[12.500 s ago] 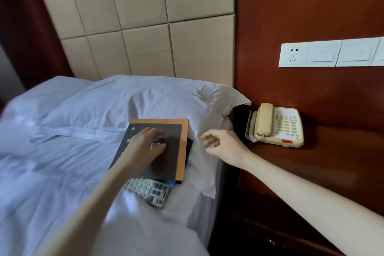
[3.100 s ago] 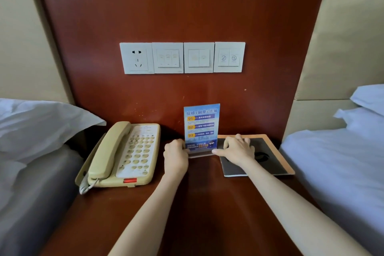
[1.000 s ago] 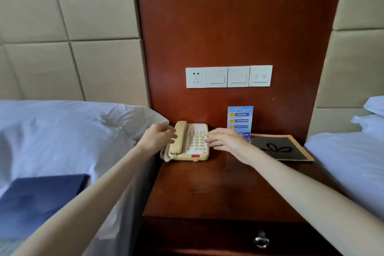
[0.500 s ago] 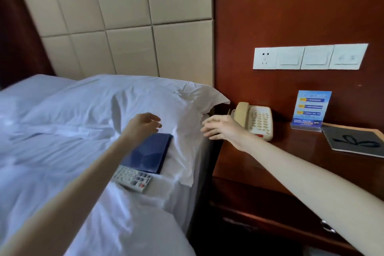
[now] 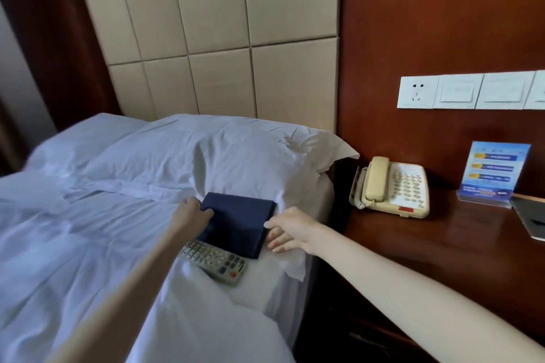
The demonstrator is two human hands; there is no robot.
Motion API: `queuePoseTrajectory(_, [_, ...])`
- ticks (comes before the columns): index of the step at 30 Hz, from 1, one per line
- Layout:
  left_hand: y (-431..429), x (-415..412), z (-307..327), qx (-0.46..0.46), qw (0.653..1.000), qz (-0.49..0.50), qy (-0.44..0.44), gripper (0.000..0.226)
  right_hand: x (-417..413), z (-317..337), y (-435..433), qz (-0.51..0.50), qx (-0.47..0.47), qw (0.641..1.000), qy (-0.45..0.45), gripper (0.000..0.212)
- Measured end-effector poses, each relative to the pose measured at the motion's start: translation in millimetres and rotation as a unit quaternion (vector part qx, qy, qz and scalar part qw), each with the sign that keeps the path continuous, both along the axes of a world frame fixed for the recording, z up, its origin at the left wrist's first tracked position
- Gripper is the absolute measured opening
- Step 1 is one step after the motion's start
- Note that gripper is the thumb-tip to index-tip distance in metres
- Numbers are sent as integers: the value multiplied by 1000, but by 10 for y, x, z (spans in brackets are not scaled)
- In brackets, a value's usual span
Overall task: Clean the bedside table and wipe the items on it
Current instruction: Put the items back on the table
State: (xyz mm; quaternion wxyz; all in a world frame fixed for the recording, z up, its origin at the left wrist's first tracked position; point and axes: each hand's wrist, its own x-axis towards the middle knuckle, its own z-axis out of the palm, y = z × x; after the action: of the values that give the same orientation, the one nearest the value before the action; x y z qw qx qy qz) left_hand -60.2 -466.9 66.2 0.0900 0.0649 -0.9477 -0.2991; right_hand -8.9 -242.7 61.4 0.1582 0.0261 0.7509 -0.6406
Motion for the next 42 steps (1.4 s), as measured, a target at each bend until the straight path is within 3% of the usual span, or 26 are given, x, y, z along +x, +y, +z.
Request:
queuePoseTrajectory(5, [-14, -35, -14, 18, 1000, 12, -4, 24, -72, -66, -115, -25, -23, 999, -10, 8])
queuePoseTrajectory(9, [10, -34, -38, -16, 1000, 13, -11, 36, -106, -132, -159, -15, -56, 998, 6, 6])
queuePoseTrajectory(13, [76, -15, -54, 12, 1000, 12, -4, 37, -135, -173, -99, -22, -63, 997, 41, 28])
queuePoseTrajectory(19, [448, 38, 243, 49, 992, 25, 111, 44, -135, -94, 232, -44, -65, 992, 98, 25])
queuePoseTrajectory(23, [840, 97, 460, 77, 979, -14, 188, 45, -113, -15, 560, -93, -92, 984, 125, 24])
queuePoseTrajectory(27, [1239, 127, 525, 151, 964, -91, 201, 41, -29, 46, 947, -144, -91, 974, 148, 25])
queuePoseTrajectory(33, [1844, 113, 471, 225, 924, -206, 231, 38, 147, 164, 1629, -236, -16, 959, 157, 53])
queuePoseTrajectory(37, [2319, 113, 397, 254, 914, -240, 207, 29, 335, 283, 2063, -276, 25, 940, 199, 34])
queuePoseTrajectory(39, [2564, 80, 361, 225, 921, -255, 189, 17, 453, 348, 2272, -307, 62, 924, 221, 29])
queuePoseTrajectory(42, [2951, 74, 308, 200, 934, -270, 120, 32, 612, 406, 2562, -354, 152, 885, 260, 15])
